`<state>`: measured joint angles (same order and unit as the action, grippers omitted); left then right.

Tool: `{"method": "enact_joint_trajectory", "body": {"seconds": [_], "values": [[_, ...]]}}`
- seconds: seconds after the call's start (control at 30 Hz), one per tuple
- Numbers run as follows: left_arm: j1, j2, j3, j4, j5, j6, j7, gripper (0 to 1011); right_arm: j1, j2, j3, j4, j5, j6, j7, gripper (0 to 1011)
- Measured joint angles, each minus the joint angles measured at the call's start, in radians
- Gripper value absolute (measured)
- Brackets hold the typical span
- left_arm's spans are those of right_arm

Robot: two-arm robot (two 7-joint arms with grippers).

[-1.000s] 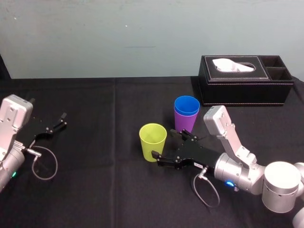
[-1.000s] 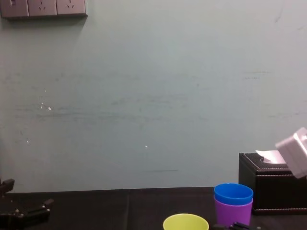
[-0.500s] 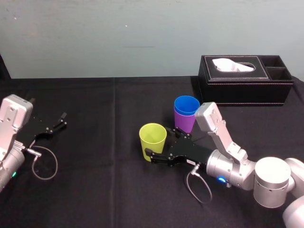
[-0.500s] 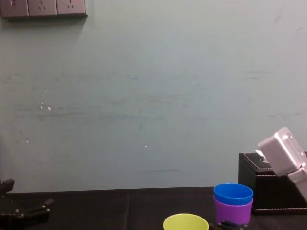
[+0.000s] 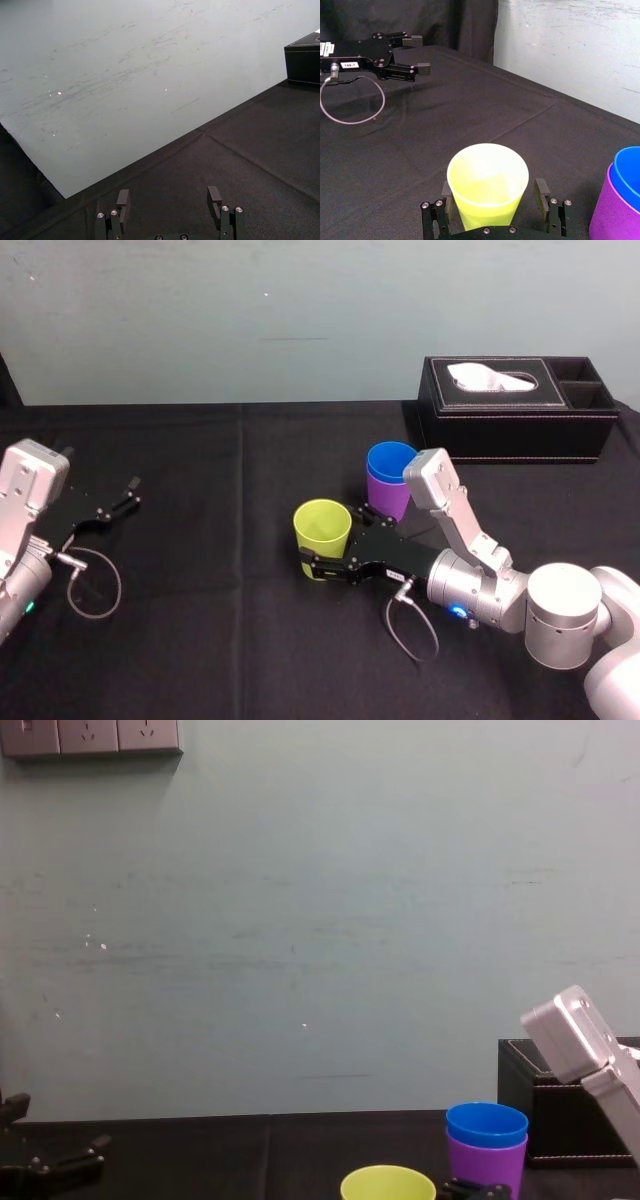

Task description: Stack the three plastic cups sequentially using one hand.

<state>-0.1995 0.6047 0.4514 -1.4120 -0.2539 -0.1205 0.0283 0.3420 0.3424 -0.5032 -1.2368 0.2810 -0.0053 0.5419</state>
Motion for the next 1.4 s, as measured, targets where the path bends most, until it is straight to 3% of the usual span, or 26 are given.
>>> {"method": "enact_joint_trajectory", "body": {"seconds": [0.23, 0.5, 1.17, 1.4], "values": [[0.0, 0.0, 0.0, 0.0, 0.0, 0.0, 0.0, 1010, -0.002, 0.001, 0.0, -0.003, 0.0, 0.0, -0.001, 969], [0.0, 0.0, 0.0, 0.0, 0.0, 0.0, 0.0, 1010, -0.003, 0.002, 0.001, -0.005, -0.001, -0.001, -0.003, 762], [0.0, 0.0, 0.0, 0.0, 0.0, 0.0, 0.0, 1010, -0.005, 0.003, 0.001, -0.008, -0.002, -0.001, -0.005, 733], [0.0, 0.0, 0.0, 0.0, 0.0, 0.0, 0.0, 1010, -0.036, 0.02, 0.004, -0.077, -0.029, 0.023, -0.051, 733]]}}
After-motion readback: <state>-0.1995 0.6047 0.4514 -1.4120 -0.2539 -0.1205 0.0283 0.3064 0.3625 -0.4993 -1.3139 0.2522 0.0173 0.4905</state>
